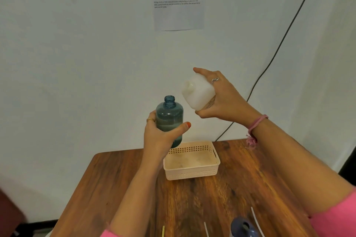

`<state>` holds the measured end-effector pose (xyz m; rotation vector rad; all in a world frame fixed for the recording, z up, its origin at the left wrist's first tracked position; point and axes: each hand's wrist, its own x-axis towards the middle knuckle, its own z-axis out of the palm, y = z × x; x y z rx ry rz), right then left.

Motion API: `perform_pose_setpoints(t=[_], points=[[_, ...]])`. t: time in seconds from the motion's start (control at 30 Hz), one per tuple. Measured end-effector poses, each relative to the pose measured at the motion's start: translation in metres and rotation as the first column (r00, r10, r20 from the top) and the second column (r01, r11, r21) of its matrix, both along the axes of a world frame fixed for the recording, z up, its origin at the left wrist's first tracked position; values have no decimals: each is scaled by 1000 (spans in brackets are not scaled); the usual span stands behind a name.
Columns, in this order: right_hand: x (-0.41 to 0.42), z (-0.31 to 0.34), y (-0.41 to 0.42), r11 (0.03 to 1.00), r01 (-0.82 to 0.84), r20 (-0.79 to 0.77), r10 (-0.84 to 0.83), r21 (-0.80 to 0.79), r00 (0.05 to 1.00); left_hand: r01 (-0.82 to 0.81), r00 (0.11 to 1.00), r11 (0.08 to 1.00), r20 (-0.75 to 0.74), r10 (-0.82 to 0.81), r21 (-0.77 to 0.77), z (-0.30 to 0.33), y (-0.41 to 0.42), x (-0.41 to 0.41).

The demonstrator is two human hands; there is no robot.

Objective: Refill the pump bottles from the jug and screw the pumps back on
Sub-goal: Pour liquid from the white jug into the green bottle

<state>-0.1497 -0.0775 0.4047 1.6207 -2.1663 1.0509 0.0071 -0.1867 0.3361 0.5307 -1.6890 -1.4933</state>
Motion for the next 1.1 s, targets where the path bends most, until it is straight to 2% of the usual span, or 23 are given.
perform_pose_setpoints(t=[0.27,0.67,1.1], points=[[7,-45,19,996,-19,276,43,-90,960,-53,996,998,69,52,14,-43,10,9],[-6,-120,53,980,22,532,88,-197,842,-128,972,992,196,127,-5,-149,36,17],[-28,-185,103,977,150,637,-19,-153,771,-179,896,984,413,161,6,-254,78,26]])
